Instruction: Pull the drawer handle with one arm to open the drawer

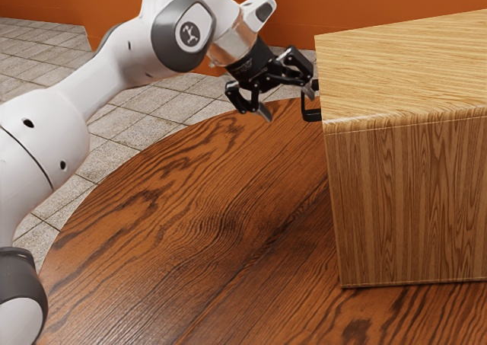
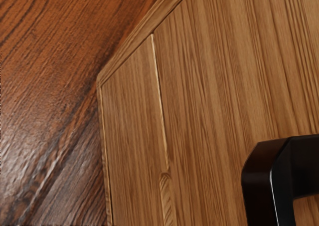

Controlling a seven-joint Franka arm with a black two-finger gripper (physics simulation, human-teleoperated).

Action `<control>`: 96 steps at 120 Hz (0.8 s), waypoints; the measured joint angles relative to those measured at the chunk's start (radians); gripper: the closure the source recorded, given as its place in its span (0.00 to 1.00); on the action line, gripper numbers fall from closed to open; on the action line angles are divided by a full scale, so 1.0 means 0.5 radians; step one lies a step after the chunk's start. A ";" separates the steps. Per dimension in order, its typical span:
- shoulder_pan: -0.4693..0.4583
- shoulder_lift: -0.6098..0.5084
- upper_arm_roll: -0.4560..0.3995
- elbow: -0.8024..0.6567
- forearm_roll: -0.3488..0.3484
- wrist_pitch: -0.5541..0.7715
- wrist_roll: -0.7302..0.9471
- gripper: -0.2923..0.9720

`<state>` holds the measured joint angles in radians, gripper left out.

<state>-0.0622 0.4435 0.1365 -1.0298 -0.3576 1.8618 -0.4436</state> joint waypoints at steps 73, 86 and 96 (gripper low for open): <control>-0.097 -0.207 0.159 -0.302 0.018 0.009 -0.128 0.23; -0.144 -0.269 0.229 -0.397 0.021 0.010 -0.140 0.23; -0.173 -0.317 0.272 -0.457 0.024 0.010 -0.148 0.23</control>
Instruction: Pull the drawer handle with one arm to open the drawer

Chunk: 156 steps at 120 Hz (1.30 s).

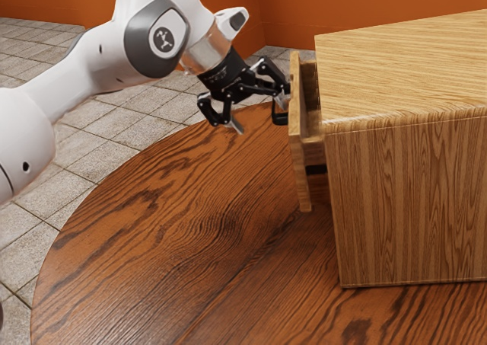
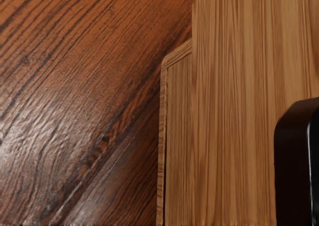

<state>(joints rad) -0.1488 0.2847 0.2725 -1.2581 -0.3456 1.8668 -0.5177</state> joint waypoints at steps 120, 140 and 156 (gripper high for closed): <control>-0.343 -0.525 0.384 -0.702 0.000 0.255 -0.036 0.23; -0.347 -0.595 0.397 -0.784 -0.003 0.303 -0.036 0.23; -0.349 -0.703 0.417 -0.909 0.000 0.335 -0.036 0.23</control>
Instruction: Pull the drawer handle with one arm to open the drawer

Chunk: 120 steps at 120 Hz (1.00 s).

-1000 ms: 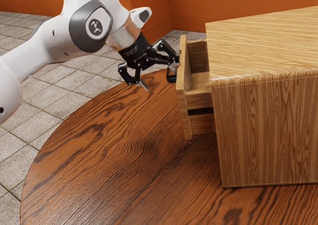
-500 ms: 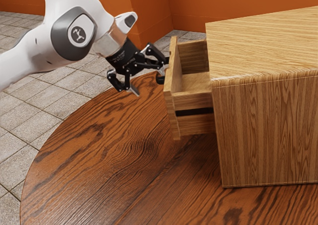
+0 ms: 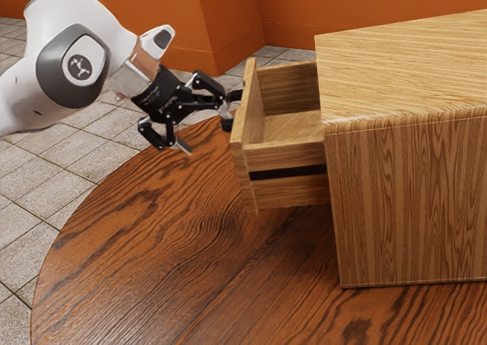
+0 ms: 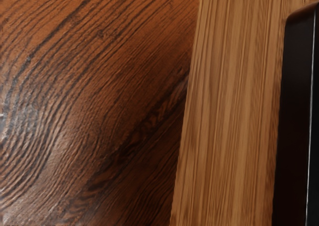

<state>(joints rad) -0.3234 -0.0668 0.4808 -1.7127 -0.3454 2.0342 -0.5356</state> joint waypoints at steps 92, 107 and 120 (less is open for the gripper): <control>0.058 -0.325 0.075 -0.319 0.101 0.102 0.000 0.24; 0.061 -0.343 0.079 -0.335 0.112 0.106 -0.001 0.24; 0.059 -0.357 0.079 -0.340 0.128 0.109 -0.002 0.24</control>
<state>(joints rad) -0.2938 -0.2452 0.5203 -1.8829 -0.2815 2.0886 -0.5367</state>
